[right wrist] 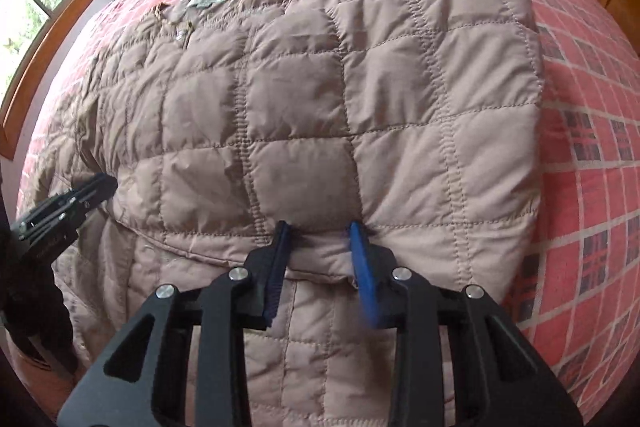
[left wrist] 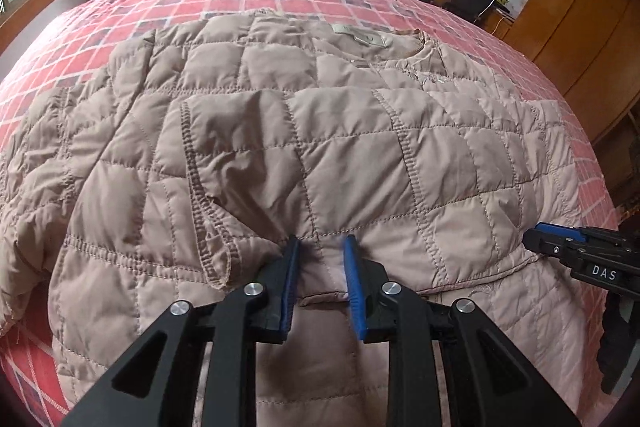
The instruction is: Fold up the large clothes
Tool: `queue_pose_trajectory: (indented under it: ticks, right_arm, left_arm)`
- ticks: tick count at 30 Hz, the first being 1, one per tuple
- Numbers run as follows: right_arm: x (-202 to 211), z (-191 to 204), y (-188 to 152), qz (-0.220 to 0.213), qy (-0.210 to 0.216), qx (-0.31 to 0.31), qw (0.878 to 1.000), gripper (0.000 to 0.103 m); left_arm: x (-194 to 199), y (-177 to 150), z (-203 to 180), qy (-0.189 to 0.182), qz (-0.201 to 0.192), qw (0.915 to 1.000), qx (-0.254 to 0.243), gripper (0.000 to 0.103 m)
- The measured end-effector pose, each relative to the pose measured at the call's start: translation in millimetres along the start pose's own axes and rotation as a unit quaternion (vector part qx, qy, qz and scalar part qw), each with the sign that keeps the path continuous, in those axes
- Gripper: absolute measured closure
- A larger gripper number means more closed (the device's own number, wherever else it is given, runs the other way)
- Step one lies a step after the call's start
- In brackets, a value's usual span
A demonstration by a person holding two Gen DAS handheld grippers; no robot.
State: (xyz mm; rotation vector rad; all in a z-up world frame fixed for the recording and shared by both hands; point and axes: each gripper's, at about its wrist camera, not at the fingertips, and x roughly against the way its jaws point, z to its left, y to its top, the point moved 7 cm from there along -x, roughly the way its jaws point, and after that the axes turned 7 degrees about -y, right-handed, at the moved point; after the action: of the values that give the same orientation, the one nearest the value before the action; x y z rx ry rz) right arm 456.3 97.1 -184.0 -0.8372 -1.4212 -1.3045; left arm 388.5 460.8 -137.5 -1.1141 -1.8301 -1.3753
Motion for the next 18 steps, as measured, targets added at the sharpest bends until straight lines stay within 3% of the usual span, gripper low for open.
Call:
queue_pose_trajectory:
  ticks: [3,4,6,11,14,18]
  right_arm:
    - [29,11,1,-0.029,0.019,0.013,0.999,0.069]
    - [36,16,1,-0.036,0.018,0.020,0.999,0.068]
    - [41,28,1,-0.029,0.028,0.032,0.999,0.068]
    - [29,67,-4,-0.002,0.051,0.066,0.997,0.068]
    - [23,99,-8,0.007,0.063,0.094,0.993,0.068]
    - [13,133,-6,0.016,0.065,0.122,0.990,0.068]
  left_arm:
    - [33,-1,10,-0.031,-0.017,0.9989,0.029,0.079]
    - [47,-2,16,-0.033,-0.029,0.9984,0.035,0.074]
    - [77,-8,36,-0.026,-0.056,0.9968,0.050,0.063]
    - [130,-45,120,0.025,-0.080,0.9886,0.125,0.058]
    - [155,-76,182,0.065,-0.085,0.9760,0.190,0.058]
    - [182,-116,260,0.091,-0.103,0.9503,0.280,0.058]
